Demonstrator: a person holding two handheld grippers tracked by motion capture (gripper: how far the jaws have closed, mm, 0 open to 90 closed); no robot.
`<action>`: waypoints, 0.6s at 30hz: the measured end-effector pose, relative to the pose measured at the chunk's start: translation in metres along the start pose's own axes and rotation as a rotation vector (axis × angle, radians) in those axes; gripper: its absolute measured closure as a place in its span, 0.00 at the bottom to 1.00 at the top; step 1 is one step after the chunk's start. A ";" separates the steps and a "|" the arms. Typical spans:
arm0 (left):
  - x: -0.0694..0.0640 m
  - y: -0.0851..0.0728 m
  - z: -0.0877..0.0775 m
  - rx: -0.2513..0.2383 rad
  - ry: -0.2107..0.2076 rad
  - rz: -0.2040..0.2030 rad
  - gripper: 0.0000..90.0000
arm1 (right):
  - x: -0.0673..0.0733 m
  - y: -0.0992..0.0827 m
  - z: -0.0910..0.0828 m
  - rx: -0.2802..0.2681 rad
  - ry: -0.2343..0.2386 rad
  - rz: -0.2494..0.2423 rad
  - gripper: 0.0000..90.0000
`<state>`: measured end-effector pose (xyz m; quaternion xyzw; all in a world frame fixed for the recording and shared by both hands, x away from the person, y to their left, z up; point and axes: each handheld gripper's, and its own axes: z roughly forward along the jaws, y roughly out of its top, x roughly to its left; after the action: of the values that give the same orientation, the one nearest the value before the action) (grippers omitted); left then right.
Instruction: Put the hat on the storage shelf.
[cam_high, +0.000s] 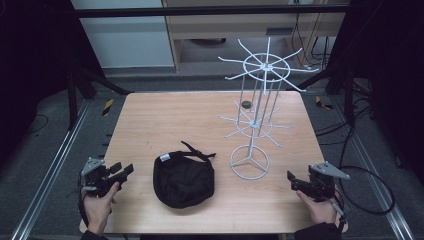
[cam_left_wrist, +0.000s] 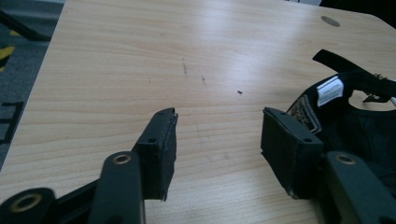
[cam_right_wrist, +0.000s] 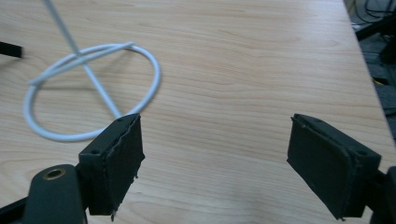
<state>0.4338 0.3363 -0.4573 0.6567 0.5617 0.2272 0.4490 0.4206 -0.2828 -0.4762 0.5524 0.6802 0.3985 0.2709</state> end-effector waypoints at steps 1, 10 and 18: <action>-0.005 0.000 -0.004 -0.008 -0.007 0.019 0.53 | 0.005 0.002 -0.002 -0.014 0.018 -0.006 0.20; -0.026 0.000 -0.012 -0.023 -0.041 0.071 0.58 | 0.035 0.006 -0.011 -0.062 0.119 -0.078 0.33; -0.039 -0.001 -0.008 0.003 -0.054 0.116 0.56 | 0.067 0.009 -0.009 -0.052 0.203 -0.111 0.36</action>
<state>0.4166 0.3021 -0.4462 0.6948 0.5107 0.2341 0.4491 0.4019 -0.2194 -0.4586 0.4636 0.7230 0.4544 0.2364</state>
